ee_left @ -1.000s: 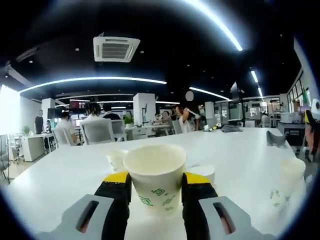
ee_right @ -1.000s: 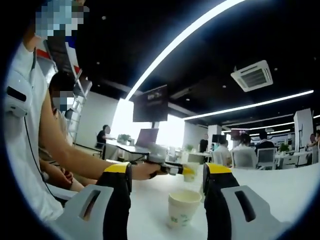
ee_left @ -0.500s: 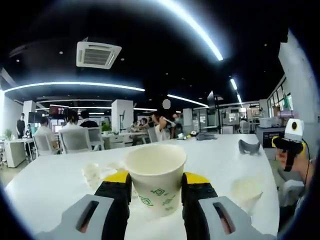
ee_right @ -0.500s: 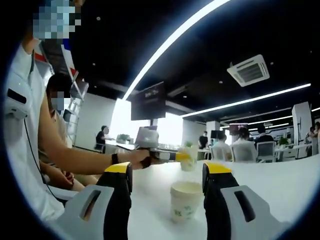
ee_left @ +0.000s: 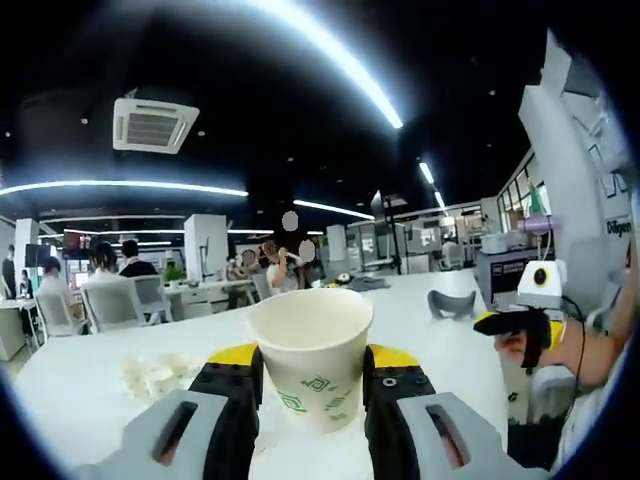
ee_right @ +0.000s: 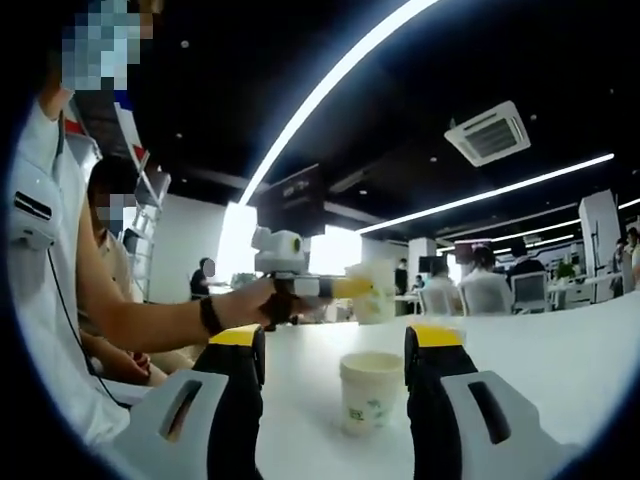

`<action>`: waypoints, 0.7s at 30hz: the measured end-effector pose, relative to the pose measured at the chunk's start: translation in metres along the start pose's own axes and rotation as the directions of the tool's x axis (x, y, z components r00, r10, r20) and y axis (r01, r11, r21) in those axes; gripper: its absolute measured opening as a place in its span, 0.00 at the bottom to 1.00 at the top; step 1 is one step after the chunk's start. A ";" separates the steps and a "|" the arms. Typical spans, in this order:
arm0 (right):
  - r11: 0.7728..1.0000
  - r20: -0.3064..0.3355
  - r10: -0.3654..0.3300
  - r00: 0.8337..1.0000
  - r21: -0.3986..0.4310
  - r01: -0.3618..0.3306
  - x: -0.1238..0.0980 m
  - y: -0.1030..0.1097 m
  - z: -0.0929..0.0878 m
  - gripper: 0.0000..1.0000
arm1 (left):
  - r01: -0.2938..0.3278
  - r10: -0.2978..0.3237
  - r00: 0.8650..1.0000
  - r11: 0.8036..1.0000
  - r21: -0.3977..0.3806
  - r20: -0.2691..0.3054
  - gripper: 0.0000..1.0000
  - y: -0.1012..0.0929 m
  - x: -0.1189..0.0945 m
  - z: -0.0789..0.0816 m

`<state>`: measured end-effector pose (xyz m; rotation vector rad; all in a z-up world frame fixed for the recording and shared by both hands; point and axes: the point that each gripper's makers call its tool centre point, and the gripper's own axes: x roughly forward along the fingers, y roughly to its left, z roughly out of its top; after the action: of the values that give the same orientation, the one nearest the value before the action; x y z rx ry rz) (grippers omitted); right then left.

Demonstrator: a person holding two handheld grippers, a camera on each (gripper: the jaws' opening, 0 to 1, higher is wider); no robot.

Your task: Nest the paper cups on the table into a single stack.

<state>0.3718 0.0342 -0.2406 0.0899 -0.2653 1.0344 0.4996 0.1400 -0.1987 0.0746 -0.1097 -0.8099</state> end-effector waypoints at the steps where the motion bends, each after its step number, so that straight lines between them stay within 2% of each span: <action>1: 1.000 0.003 -0.005 1.000 0.004 0.005 -0.002 -0.001 0.000 0.59 | 0.012 -0.012 1.000 1.000 -0.005 0.003 0.42 -0.006 0.001 0.001; 5: 0.999 0.016 -0.027 1.000 0.029 0.027 -0.010 -0.004 -0.002 0.58 | 0.041 -0.041 0.999 0.999 0.000 0.001 0.42 -0.028 0.003 0.000; 10: 0.998 0.023 -0.047 0.999 0.039 0.046 -0.018 -0.006 -0.003 0.57 | 0.058 -0.058 0.998 0.998 0.014 -0.022 0.42 -0.045 0.006 -0.013; 16: 0.998 0.022 -0.053 0.998 0.043 0.052 -0.022 -0.005 -0.003 0.57 | 0.061 -0.061 0.998 0.998 -0.016 -0.032 0.42 -0.052 0.005 -0.027; 21: 0.997 0.038 -0.057 0.998 0.044 0.056 -0.024 -0.004 0.003 0.56 | 0.054 -0.054 0.998 0.998 -0.016 -0.033 0.43 -0.056 0.003 -0.032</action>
<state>0.3631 0.0117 -0.2438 0.1559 -0.2752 0.9828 0.4659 0.1002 -0.2364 0.0768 -0.0702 -0.8630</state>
